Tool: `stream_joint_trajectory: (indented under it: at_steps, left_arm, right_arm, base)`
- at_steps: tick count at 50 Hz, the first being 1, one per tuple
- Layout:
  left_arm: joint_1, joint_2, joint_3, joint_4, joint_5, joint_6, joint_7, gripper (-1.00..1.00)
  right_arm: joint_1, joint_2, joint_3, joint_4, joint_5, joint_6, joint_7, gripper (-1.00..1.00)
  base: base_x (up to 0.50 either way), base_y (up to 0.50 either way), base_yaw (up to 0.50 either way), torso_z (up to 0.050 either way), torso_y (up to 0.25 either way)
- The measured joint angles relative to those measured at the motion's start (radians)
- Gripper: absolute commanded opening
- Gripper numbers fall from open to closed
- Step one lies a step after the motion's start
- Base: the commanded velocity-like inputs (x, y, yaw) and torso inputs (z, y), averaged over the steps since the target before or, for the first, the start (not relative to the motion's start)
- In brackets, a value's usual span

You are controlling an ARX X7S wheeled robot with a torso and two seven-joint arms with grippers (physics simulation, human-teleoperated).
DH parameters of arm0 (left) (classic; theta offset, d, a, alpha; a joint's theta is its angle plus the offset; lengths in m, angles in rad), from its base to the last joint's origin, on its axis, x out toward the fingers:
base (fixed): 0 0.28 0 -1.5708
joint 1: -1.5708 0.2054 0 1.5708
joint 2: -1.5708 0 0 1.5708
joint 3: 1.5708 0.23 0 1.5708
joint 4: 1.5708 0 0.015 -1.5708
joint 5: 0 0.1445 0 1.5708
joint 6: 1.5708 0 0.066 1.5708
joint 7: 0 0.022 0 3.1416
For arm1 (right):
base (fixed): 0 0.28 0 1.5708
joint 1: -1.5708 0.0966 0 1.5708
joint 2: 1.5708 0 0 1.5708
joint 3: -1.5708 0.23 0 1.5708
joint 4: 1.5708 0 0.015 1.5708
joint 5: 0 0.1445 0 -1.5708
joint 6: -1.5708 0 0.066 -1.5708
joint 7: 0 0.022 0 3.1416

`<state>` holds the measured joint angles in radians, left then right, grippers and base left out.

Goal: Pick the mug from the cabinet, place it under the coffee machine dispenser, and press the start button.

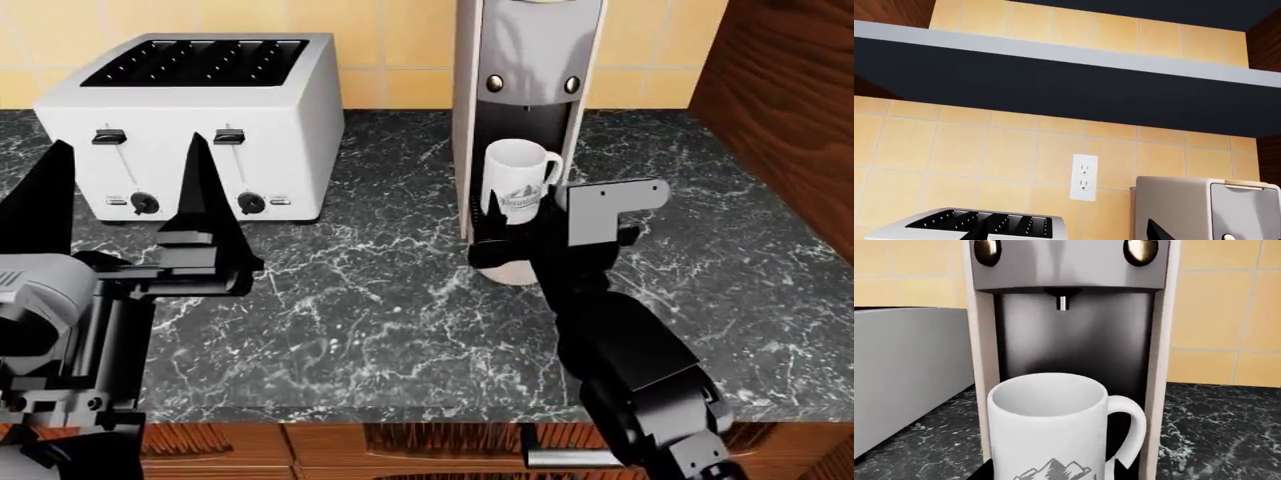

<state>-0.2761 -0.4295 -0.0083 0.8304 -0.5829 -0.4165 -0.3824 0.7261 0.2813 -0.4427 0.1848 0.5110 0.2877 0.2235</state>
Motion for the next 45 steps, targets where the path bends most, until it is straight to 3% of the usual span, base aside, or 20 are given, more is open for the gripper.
stream_joint_trajectory:
  at_steps: [10, 19, 25, 26, 35, 45]
  left_arm:
    - [-0.005, -0.005, -0.005, -0.002, -0.013, -0.002, -0.004, 1.0]
    - [-0.004, -0.005, -0.003, -0.009, -0.014, 0.006, -0.002, 1.0]
    - [-0.005, -0.005, 0.0, -0.013, -0.014, 0.008, -0.003, 1.0]
    - [-0.006, -0.005, 0.0, -0.013, -0.014, 0.007, -0.004, 1.0]
    - [-0.008, -0.009, -0.005, -0.006, -0.026, 0.002, -0.013, 1.0]
    - [-0.016, -0.016, -0.013, 0.004, -0.044, -0.008, -0.024, 1.0]
  right_arm:
    - [-0.092, 0.038, -0.01, -0.141, -0.027, 0.063, 0.1, 1.0]
    - [-0.262, 0.132, -0.055, -0.536, -0.117, 0.167, 0.302, 1.0]
    - [-0.286, 0.18, -0.11, -0.792, -0.166, 0.253, 0.363, 1.0]
    - [-0.277, 0.185, -0.115, -0.83, -0.169, 0.272, 0.367, -1.0]
    - [-0.095, 0.197, -0.093, -1.025, -0.117, 0.448, 0.338, -1.0]
    - [0.089, 0.182, -0.088, -0.92, -0.086, 0.477, 0.223, -1.0]
  base:
    - [0.0, 0.0, 0.0, 0.0, 0.0]
    - [0.0, 0.0, 0.0, 0.0, 0.0]
    - [0.0, 0.0, 0.0, 0.0, 0.0]
    - [0.0, 0.0, 0.0, 0.0, 0.0]
    - [0.0, 0.0, 0.0, 0.0, 0.0]
    - [0.0, 0.0, 0.0, 0.0, 0.0]
